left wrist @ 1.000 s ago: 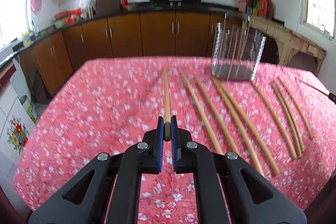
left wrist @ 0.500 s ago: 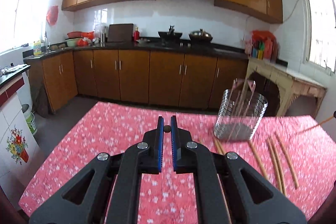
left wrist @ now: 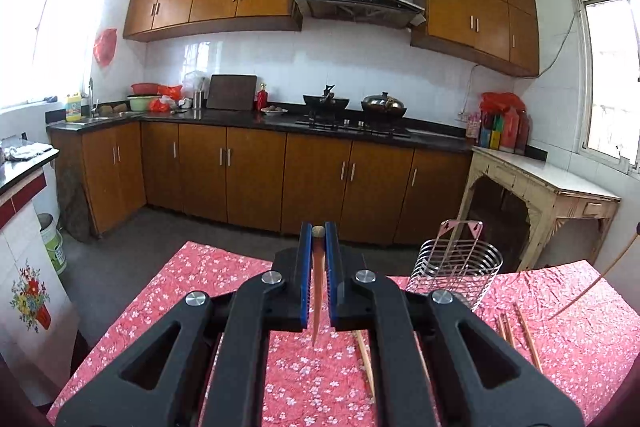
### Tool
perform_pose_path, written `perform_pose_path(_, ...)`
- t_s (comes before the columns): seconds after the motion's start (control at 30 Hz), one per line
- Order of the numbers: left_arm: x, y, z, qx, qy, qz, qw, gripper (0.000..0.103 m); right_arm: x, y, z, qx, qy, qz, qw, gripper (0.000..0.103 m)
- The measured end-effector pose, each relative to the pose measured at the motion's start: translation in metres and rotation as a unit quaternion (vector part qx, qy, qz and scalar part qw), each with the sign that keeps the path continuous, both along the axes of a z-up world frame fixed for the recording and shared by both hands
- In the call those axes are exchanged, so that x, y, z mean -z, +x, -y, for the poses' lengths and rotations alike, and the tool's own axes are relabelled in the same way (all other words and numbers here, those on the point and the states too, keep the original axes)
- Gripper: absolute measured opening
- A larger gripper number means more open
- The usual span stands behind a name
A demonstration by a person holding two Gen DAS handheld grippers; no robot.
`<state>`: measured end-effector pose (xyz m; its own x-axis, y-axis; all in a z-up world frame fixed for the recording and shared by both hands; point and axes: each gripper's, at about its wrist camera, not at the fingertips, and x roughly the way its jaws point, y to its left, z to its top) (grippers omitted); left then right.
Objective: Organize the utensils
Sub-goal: 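Lift both held chopsticks and carry them over the wire holder, then open the right tool over the wire holder while the left tool releases its chopstick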
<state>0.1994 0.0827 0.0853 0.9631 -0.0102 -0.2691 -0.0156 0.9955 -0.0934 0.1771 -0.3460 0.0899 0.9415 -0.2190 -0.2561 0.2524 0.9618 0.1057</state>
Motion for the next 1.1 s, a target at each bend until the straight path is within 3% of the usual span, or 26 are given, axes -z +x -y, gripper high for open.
perform_pose_path(0.23, -0.027, 0.0, 0.008, 0.021, -0.009, 0.017, 0.9996, 0.006, -0.04, -0.003, -0.016, -0.048, 0.016, 0.045, 0.998, 0.008)
perform_pose_path(0.53, -0.089, 0.012, 0.037, 0.045, -0.032, 0.079, 0.9953, 0.006, -0.094, 0.022, -0.057, -0.115, 0.024, 0.1, 0.988, 0.008)
perform_pose_path(0.77, -0.104, 0.052, 0.073, 0.063, -0.052, 0.078, 0.9936, 0.006, -0.089, 0.086, -0.095, -0.146, 0.01, 0.055, 0.988, 0.008)
perform_pose_path(0.97, -0.073, 0.101, 0.09, 0.078, -0.067, 0.025, 0.9944, 0.006, -0.064, 0.139, -0.099, -0.162, 0.034, -0.001, 0.986, 0.008)
perform_pose_path(1.1, -0.052, 0.124, 0.098, 0.068, -0.048, -0.007, 0.9965, 0.006, -0.046, 0.161, -0.097, -0.168, 0.04, -0.03, 0.984, 0.008)
